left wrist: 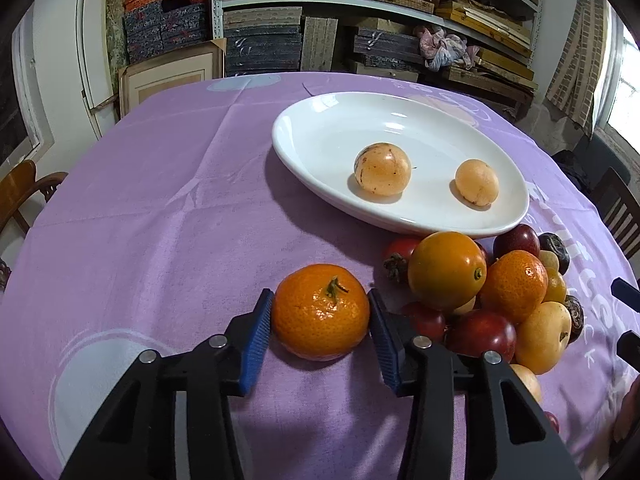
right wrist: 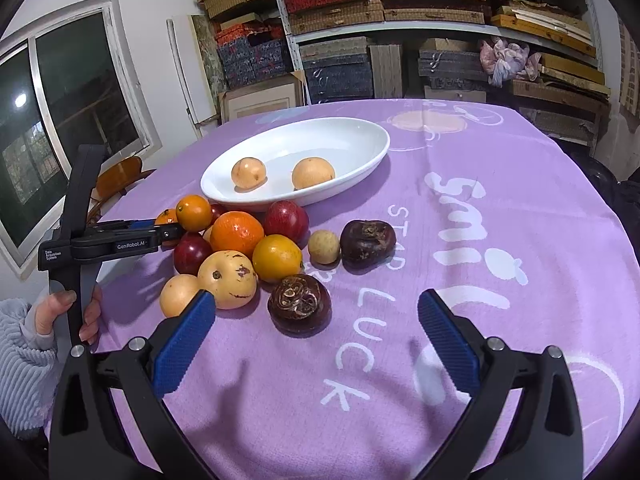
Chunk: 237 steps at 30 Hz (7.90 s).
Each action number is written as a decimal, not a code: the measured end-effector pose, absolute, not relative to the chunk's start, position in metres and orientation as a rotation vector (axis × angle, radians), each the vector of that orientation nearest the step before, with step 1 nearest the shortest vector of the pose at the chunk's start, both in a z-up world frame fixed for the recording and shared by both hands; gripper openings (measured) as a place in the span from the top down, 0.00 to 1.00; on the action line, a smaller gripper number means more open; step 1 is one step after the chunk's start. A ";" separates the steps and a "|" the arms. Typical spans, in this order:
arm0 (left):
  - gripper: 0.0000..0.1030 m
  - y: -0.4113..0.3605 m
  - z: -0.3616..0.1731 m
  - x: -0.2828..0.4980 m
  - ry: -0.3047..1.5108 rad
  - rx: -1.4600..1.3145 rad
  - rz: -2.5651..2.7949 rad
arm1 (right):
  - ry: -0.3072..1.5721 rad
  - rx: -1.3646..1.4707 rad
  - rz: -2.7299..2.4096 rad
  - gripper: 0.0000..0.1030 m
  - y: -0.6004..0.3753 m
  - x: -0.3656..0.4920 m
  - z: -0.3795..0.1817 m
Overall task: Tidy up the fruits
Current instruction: 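Grasp an orange mandarin with the left gripper while the right grasps a dark brown fruit, then lower the mandarin and dark brown fruit onto the white plate and open both grippers, then grasp an orange with the left gripper while the right grasps a dark purple fruit, then place the orange and dark purple fruit on the white plate, opening both grippers, then move the left gripper toward a red tomato beside the fruit pile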
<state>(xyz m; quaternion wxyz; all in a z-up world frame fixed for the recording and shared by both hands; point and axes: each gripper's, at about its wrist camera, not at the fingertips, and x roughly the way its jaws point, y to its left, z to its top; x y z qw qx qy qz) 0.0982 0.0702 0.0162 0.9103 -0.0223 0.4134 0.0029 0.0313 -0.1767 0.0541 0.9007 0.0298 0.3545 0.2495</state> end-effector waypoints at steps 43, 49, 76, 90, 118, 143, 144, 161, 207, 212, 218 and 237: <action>0.54 0.059 0.095 0.127 0.717 0.006 0.031 | 0.714 -0.049 0.551 0.59 -0.131 0.113 0.123; 0.54 0.047 0.087 0.186 0.771 0.021 0.025 | 0.775 -0.038 0.498 0.59 -0.100 0.193 0.115; 0.16 0.033 0.068 0.095 0.752 0.048 0.028 | 0.548 -0.015 0.426 0.09 -0.177 0.068 0.096; 0.17 0.034 0.033 0.108 0.787 -0.053 0.023 | 0.636 0.166 0.403 0.09 -0.223 0.087 0.073; 0.63 0.051 0.034 0.088 0.767 -0.072 0.024 | 0.817 -0.052 0.425 0.49 -0.181 0.108 0.041; 0.63 0.044 0.061 0.097 0.724 -0.025 0.015 | 0.782 -0.027 0.490 0.57 -0.171 0.114 0.073; 0.63 0.043 0.069 0.103 0.718 -0.005 0.017 | 0.768 -0.038 0.493 0.57 -0.166 0.117 0.082; 0.62 0.047 0.072 0.283 0.873 0.024 0.019 | 0.814 -0.224 0.555 0.57 -0.027 0.230 0.086; 0.15 0.045 0.023 0.120 0.846 -0.013 0.063 | 0.703 0.090 0.501 0.23 -0.189 0.082 0.067; 0.13 0.057 0.022 0.117 0.833 0.026 0.135 | 0.710 0.092 0.498 0.22 -0.189 0.084 0.067; 0.13 0.079 0.018 0.105 0.871 0.007 0.161 | 0.710 0.093 0.499 0.21 -0.189 0.084 0.067; 0.13 0.073 0.013 0.132 0.888 -0.065 0.102 | 0.734 0.084 0.499 0.17 -0.185 0.084 0.060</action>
